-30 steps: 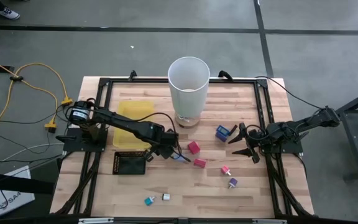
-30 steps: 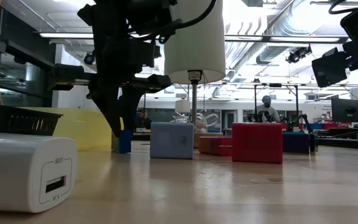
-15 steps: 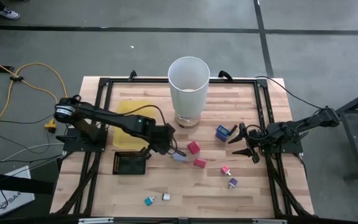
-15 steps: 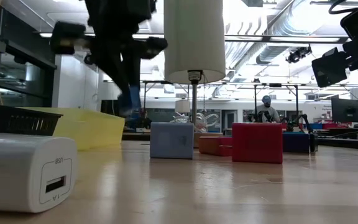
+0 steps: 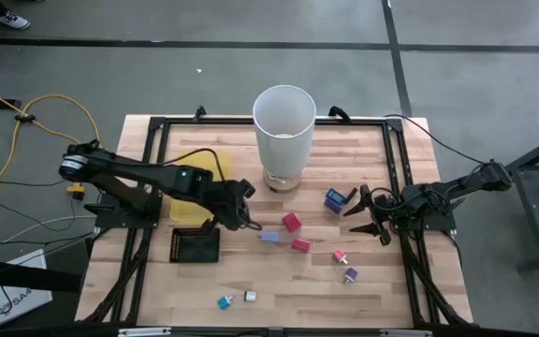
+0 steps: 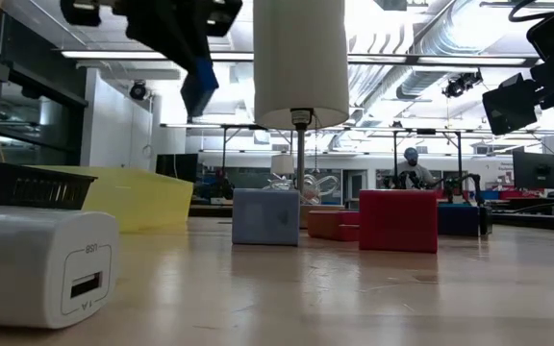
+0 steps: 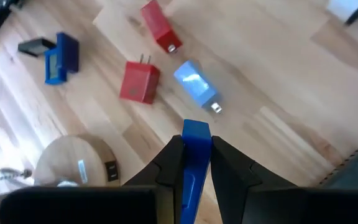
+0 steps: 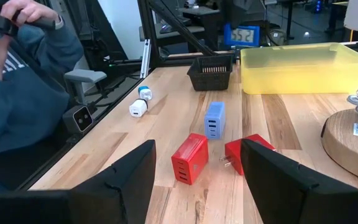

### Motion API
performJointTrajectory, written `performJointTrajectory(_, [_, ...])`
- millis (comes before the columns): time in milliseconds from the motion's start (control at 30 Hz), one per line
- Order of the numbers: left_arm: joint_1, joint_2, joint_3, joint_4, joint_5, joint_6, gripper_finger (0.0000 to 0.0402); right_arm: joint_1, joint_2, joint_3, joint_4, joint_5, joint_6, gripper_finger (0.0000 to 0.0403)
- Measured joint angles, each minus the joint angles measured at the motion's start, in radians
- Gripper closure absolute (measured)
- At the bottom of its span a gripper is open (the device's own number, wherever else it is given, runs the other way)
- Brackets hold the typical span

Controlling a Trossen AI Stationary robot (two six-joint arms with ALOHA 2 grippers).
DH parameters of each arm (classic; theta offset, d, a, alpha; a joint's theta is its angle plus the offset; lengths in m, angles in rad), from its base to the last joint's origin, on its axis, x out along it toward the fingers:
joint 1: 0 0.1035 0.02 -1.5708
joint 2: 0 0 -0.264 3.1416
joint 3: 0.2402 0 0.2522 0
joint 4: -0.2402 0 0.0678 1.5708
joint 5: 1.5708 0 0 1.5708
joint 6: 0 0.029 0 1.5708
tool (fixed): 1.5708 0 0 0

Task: Pick & Place Office items
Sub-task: Put the left blue digital clock into the black bin

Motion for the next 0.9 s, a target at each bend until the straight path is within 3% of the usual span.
performJointTrajectory(200, [-0.064,-0.007,0.000,-0.063,0.000,-0.049,0.0346,0.000,0.000,0.000,0.000,0.000,0.000,0.0181])
performJointTrajectory(633, [-0.219,-0.019,0.000,-0.333,-0.015,-0.459,0.0346,0.000,0.000,0.000,0.000,0.000,0.000,0.0181])
performJointTrajectory(900, [-0.330,-0.019,-0.003,-0.393,-0.071,-0.618,0.0346,0.000,0.000,0.000,0.000,0.000,0.000,0.0181])
